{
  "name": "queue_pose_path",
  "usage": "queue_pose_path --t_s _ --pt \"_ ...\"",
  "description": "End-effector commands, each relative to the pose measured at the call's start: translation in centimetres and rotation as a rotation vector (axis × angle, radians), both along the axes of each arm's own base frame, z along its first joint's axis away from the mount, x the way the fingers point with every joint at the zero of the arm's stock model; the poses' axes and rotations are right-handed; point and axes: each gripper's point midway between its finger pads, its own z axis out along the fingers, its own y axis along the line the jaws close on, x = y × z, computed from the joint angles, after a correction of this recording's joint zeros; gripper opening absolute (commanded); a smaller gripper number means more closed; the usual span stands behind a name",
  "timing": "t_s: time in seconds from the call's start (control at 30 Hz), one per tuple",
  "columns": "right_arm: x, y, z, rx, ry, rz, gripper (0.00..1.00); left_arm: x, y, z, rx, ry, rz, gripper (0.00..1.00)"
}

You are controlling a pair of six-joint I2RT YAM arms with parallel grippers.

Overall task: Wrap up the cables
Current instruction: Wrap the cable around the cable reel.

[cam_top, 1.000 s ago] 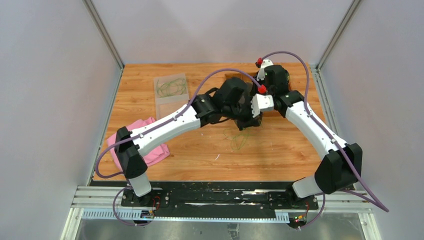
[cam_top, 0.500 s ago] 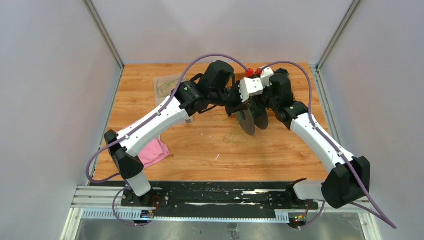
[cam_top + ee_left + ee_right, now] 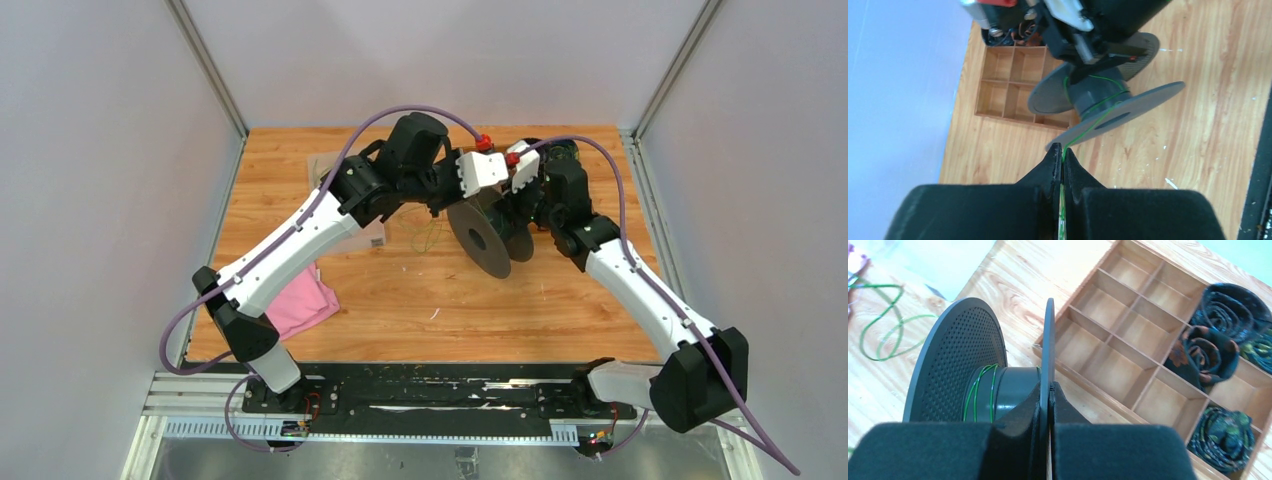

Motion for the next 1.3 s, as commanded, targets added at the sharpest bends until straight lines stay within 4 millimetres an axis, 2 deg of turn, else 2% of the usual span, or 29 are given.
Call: queue_pose_path --t_s 0.0,0.27,0.47,0.63,0.9,1.0,1.1,1.27 --pt "-1.4 2.1 1.5 0.052 -0.06 0.148 0.01 2.3 1.7 3.5 -0.07 -0.123 0.049 0.0" --pt "-3.4 2.8 1.1 0.062 -0.063 0.244 0.01 6.0 3.7 2.8 -0.071 -0.124 0.121 0.0" --pt "-5.4 3.4 2.6 0.081 -0.086 0.335 0.01 8.6 5.0 1.0 -0.047 -0.102 0.167 0.0" --pt "-6.7 3.7 4.0 0.107 -0.086 0.381 0.01 9.9 5.5 -1.0 -0.048 -0.064 0.181 0.0" --pt "-7.3 4.3 7.2 0.169 -0.077 0.402 0.01 10.7 5.9 -4.2 -0.095 0.036 0.2 0.01" --pt "-7.3 4.6 8.4 0.199 -0.067 0.403 0.01 10.4 5.8 -5.8 -0.114 0.096 0.192 0.03" --pt "-6.8 4.6 9.4 0.224 -0.061 0.377 0.01 10.0 5.7 -7.3 -0.12 0.134 0.186 0.04" --pt "-5.5 4.0 10.4 0.236 -0.057 0.304 0.01 9.5 5.6 -8.2 -0.14 0.157 0.18 0.04"
